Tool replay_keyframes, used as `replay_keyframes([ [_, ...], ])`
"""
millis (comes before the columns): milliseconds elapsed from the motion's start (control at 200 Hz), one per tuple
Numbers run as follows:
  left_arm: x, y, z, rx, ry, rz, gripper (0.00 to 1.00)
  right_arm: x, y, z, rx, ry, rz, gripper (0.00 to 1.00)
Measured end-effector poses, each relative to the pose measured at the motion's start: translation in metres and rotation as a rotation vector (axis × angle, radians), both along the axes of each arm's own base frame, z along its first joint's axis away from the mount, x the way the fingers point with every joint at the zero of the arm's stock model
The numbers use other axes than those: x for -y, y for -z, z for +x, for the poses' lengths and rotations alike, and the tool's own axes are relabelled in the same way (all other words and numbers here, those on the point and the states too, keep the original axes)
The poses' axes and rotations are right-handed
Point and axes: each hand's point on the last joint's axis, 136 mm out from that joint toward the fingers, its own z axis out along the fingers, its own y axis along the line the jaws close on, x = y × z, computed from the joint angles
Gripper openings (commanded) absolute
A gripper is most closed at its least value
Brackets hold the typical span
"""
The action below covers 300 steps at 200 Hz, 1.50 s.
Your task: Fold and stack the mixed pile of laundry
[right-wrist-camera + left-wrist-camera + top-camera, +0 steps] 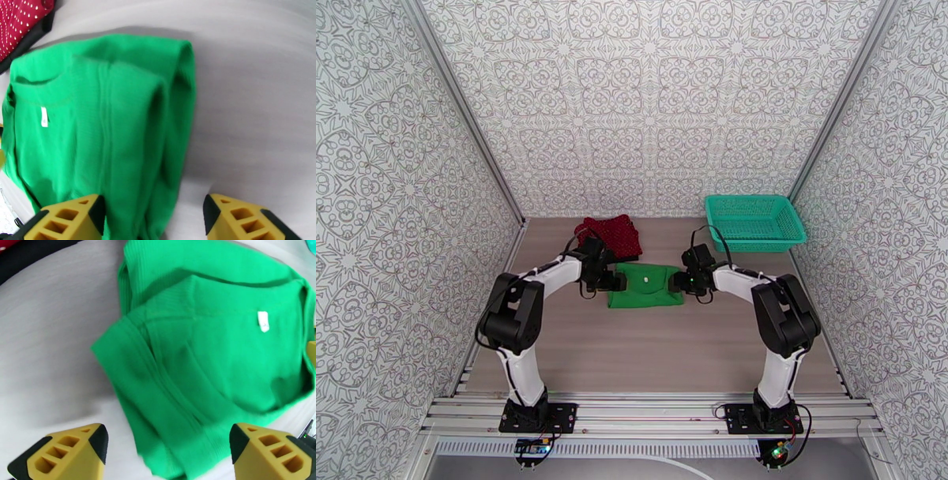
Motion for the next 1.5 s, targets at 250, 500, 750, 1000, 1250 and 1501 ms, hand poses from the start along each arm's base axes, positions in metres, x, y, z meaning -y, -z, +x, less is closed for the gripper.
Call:
replay_keyframes([
  [250, 0.01, 0.005, 0.007, 0.0, 0.016, 0.004, 0.81, 0.0, 0.002, 0.003, -0.006, 0.026, 0.019, 0.53],
  [500, 0.033, 0.007, 0.018, 0.003, 0.036, -0.024, 0.69, -0.003, 0.003, 0.005, 0.002, 0.04, 0.042, 0.46],
  [750, 0.043, 0.01, 0.022, 0.005, 0.03, -0.037, 0.4, -0.006, 0.006, 0.008, 0.005, 0.042, 0.058, 0.31],
  [1000, 0.051, 0.013, 0.021, 0.003, 0.046, -0.061, 0.0, -0.01, 0.007, 0.008, 0.011, 0.03, 0.077, 0.0],
  [1250, 0.045, 0.006, 0.019, 0.022, 0.031, -0.037, 0.0, -0.013, 0.004, 0.005, 0.008, -0.001, 0.076, 0.0],
  [1501, 0.028, -0.077, 0.023, 0.19, -0.023, 0.0, 0.0, -0.033, -0.045, 0.004, 0.068, -0.082, 0.069, 0.0],
])
